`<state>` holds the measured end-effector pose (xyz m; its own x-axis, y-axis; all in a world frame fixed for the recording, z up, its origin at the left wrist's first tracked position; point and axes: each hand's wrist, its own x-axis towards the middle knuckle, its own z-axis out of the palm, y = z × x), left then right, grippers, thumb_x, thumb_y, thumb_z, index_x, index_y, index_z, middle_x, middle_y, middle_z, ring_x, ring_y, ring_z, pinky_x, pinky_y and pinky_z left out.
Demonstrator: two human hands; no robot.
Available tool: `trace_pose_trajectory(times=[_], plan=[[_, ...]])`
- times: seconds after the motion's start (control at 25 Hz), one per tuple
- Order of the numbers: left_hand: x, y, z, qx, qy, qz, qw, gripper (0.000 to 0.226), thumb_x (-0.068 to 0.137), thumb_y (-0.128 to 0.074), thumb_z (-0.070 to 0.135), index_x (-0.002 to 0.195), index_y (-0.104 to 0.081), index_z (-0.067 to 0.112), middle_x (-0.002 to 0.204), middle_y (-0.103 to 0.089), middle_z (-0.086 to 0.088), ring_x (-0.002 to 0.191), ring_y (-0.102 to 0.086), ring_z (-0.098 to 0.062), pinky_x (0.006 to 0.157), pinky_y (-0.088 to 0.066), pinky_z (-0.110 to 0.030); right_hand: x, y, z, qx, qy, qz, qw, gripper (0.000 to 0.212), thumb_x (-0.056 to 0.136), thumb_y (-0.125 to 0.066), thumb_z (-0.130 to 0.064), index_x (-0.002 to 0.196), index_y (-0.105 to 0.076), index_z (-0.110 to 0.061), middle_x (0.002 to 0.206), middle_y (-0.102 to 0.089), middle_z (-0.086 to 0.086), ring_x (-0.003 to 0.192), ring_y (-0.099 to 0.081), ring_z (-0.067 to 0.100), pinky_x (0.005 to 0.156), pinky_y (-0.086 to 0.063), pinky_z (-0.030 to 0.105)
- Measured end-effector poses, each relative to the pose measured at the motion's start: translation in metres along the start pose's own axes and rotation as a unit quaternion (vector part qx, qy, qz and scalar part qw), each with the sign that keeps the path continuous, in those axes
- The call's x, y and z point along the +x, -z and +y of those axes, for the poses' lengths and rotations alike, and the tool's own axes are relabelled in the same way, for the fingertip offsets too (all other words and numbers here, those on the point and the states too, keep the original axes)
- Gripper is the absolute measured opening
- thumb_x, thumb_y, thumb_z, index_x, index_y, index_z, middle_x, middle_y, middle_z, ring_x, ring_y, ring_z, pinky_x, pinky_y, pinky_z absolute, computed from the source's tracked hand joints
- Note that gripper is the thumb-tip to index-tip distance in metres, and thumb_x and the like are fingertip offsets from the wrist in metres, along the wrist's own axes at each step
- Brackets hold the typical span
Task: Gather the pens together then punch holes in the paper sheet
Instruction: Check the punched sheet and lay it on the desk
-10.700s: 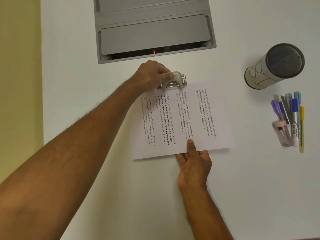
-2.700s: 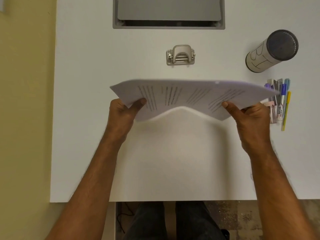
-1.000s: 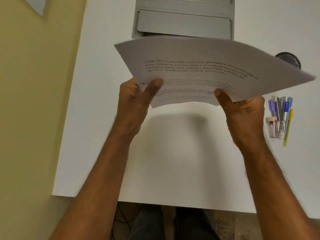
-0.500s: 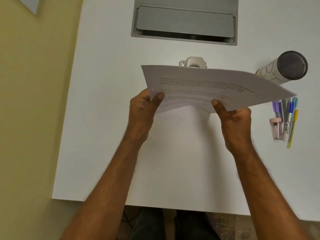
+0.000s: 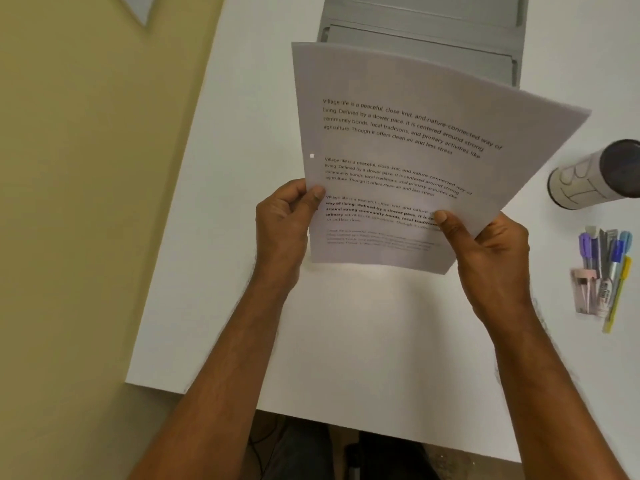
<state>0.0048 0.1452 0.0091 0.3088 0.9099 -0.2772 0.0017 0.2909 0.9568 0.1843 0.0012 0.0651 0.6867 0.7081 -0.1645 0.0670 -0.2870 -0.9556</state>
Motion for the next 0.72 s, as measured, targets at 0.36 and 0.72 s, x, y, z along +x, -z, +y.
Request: trace_pose_trajectory(times=[0.36, 0.72], plan=[[-0.012, 0.049, -0.022, 0.043, 0.056, 0.055, 0.996, 0.011, 0.099, -0.069, 0.019, 0.098, -0.08, 0.017, 0.1, -0.081, 0.001, 0.088, -0.076, -0.009, 0.076, -0.058, -0.019, -0.005, -0.034, 0.009, -0.038, -0.027, -0.049, 0.998, 0.019, 0.099, -0.073, -0.021, 0.1, -0.075, -0.04, 0.1, -0.077, -0.032, 0.092, -0.075, -0.004, 0.074, -0.057, 0.01], [0.0, 0.125, -0.011, 0.088, 0.124, 0.11, 0.982, 0.017, 0.1, -0.067, 0.019, 0.098, -0.078, 0.006, 0.098, -0.081, -0.01, 0.094, -0.078, -0.031, 0.083, -0.065, -0.042, -0.022, -0.114, 0.043, 0.039, -0.129, -0.101, 0.986, 0.023, 0.098, -0.072, -0.014, 0.119, -0.072, -0.024, 0.114, -0.08, -0.009, 0.104, -0.077, 0.012, 0.084, -0.062, 0.028]])
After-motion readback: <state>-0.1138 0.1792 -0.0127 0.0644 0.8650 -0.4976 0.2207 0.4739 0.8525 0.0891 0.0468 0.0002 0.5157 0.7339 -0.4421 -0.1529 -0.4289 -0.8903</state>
